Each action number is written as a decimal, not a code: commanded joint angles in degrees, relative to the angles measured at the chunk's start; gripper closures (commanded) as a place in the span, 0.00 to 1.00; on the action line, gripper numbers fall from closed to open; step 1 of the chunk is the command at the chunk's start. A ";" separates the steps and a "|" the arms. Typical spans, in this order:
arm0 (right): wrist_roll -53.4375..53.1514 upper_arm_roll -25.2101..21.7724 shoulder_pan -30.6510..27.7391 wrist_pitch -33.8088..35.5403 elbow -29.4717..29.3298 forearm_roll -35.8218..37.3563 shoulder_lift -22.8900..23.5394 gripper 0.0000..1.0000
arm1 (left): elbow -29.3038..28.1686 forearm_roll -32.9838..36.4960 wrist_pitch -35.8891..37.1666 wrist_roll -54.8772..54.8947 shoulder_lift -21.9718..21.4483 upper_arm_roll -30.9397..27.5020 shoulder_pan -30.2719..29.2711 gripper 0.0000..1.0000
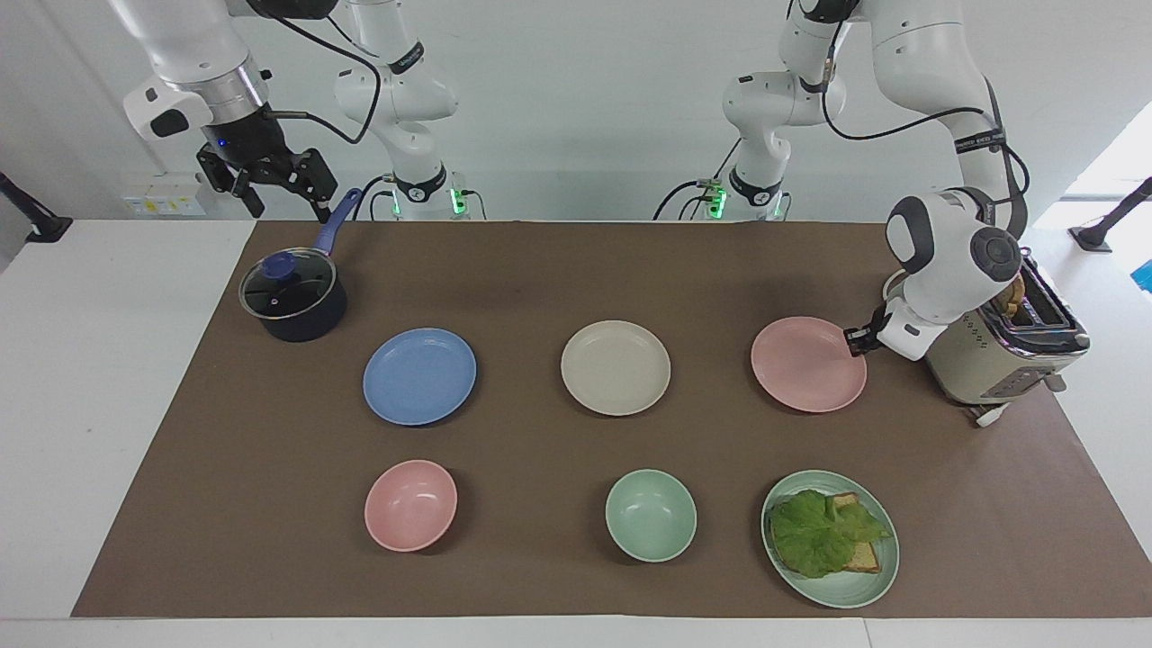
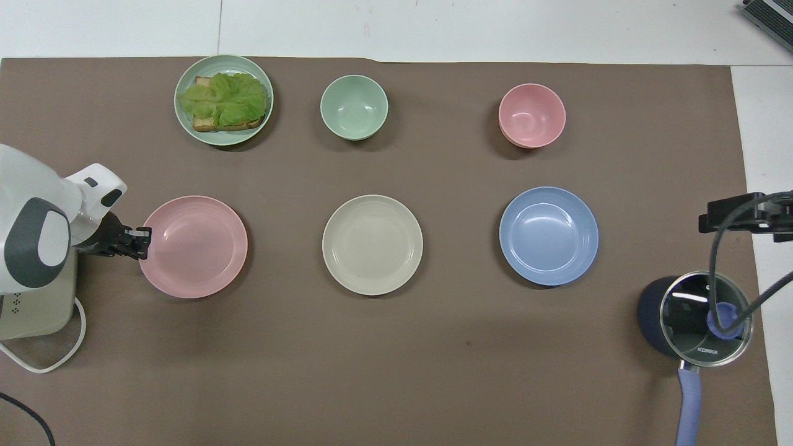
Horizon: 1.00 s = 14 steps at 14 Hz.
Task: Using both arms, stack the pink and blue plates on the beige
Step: 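Grip the pink plate rim and slide it onto the beige plate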
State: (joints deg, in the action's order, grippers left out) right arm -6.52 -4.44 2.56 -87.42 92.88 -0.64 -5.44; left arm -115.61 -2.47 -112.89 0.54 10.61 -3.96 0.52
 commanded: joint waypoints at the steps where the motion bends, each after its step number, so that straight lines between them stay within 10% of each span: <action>1: -0.25 0.49 -0.28 0.67 0.02 -0.59 -0.19 0.00 | 5.03 -2.62 9.50 0.95 -1.46 0.70 0.45 1.00; 14: 0.89 0.58 -0.63 -1.43 3.89 -0.59 -2.12 0.00 | 3.99 -15.72 0.14 -14.42 -4.64 5.45 15.46 1.00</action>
State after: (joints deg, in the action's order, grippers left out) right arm -6.42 -4.16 2.64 -87.98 94.54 -0.66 -5.64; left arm -109.93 -16.29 -109.78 -12.76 6.67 2.42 13.96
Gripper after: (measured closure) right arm 0.000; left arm 0.947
